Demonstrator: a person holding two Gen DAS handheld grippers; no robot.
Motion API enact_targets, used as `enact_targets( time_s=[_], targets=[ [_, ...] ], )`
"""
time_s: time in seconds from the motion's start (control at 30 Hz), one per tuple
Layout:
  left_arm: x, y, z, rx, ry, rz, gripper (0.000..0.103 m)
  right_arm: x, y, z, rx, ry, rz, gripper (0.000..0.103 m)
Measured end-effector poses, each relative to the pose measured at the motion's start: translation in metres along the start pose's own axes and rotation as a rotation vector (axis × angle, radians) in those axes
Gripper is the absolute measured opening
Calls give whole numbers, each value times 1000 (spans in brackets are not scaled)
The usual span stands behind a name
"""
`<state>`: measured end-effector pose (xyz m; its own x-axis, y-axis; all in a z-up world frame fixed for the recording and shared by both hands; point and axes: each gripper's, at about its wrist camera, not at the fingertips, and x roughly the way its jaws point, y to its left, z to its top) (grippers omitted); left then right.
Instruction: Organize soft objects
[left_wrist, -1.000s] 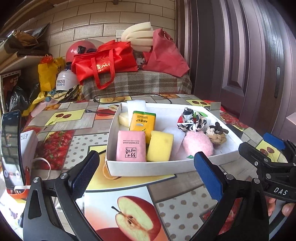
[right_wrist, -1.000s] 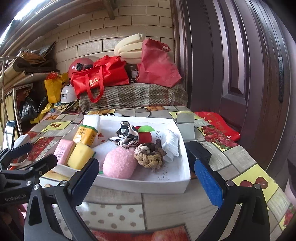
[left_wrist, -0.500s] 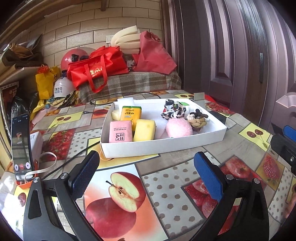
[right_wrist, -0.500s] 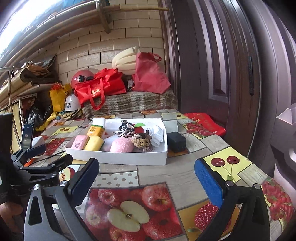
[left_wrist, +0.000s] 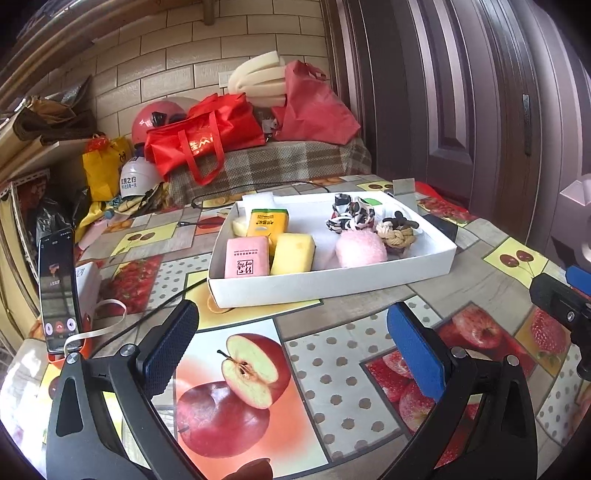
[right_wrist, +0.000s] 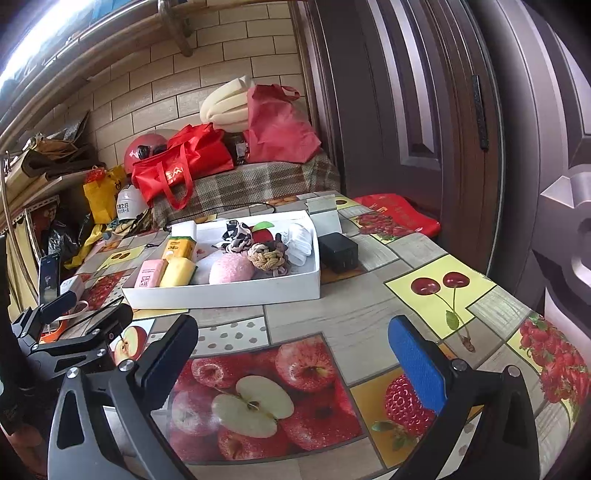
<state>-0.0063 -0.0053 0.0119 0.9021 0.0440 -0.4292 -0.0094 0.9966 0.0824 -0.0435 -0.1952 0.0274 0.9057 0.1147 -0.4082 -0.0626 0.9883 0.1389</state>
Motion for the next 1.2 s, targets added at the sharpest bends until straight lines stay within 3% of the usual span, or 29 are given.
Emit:
enact_targets(
  time_s=[0.1, 0.27, 0.43, 0.63, 0.97, 1.2],
  targets=[
    [-4, 1, 1, -10, -2, 35, 103, -4, -2, -1, 9, -20, 2, 103],
    [-5, 1, 1, -44, 26, -23, 103, -10, 0, -1, -3, -50, -2, 103],
    [-3, 2, 2, -53, 48, -9, 103, -13, 7, -1, -36, -68, -13, 103],
    [-3, 1, 2, -20, 40, 65, 103, -13, 4, -1, -19, -69, -11, 103],
    [-11, 5, 5, -50, 24, -11, 103, -13, 5, 0, -25, -75, -12, 103],
    [-8, 8, 6, -57, 48, 8, 103, -11, 7, -1, -21, -63, -21, 103]
  ],
)
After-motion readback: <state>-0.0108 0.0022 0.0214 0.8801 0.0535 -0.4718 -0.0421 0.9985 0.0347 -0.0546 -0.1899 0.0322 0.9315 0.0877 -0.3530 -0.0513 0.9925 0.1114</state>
